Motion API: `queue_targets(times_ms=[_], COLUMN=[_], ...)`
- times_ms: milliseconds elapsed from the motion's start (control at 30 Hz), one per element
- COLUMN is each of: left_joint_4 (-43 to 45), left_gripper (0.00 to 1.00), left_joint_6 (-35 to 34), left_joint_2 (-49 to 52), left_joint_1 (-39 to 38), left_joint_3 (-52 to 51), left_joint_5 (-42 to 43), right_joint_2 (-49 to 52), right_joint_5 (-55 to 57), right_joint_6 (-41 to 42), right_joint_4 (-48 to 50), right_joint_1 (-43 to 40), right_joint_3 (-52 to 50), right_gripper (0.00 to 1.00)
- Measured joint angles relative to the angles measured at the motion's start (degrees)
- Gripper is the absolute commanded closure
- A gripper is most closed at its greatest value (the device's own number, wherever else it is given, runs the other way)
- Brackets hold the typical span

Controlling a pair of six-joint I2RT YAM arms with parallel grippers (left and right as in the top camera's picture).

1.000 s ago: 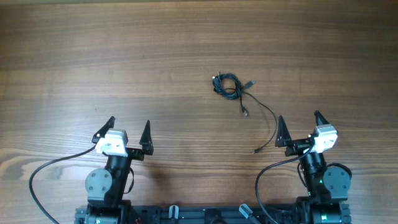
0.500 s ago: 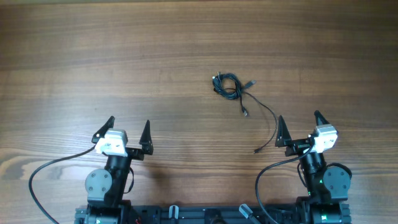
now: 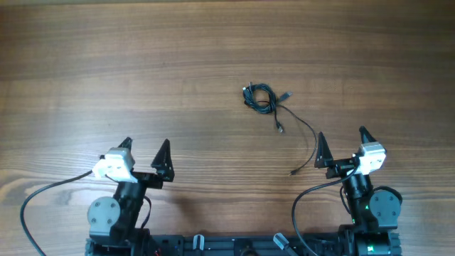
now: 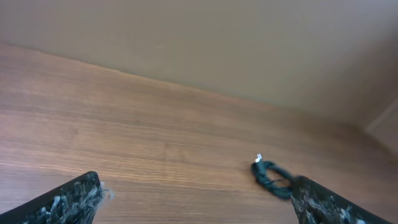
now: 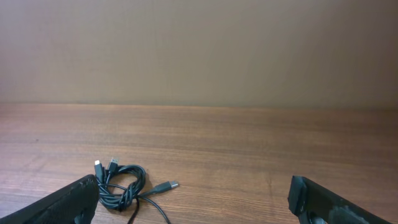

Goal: Untangle cables
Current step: 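Move the left gripper forward over the tangled black cable bundle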

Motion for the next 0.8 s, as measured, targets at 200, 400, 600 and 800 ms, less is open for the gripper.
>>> queue_targets(times_ms=[200, 400, 600, 800], left_joint_4=[-0.4, -0.5, 0.2, -1.9], left_gripper=[0.00, 0.00, 0.00, 0.00], left_joint_6=[-4.8, -5.3, -5.3, -5.3], left_joint_2=[0.7, 8.7, 19.8, 28.5], left_joint_1=[0.0, 0.0, 0.0, 0.0], left_joint_3=[2.1, 3.2, 8.4, 17.7], left_joint_5=[0.3, 0.3, 0.3, 3.2], right_joint_2=[0.0, 0.0, 0.0, 0.0], right_joint_5=[0.0, 0.0, 0.0, 0.0], right_joint_6=[0.0, 0.0, 0.0, 0.0], right_joint_4=[0.0, 0.0, 0.0, 0.0], right_joint_1=[0.0, 0.0, 0.0, 0.0], right_joint_3=[0.0, 0.0, 0.0, 0.0], right_gripper=[0.00, 0.00, 0.00, 0.00])
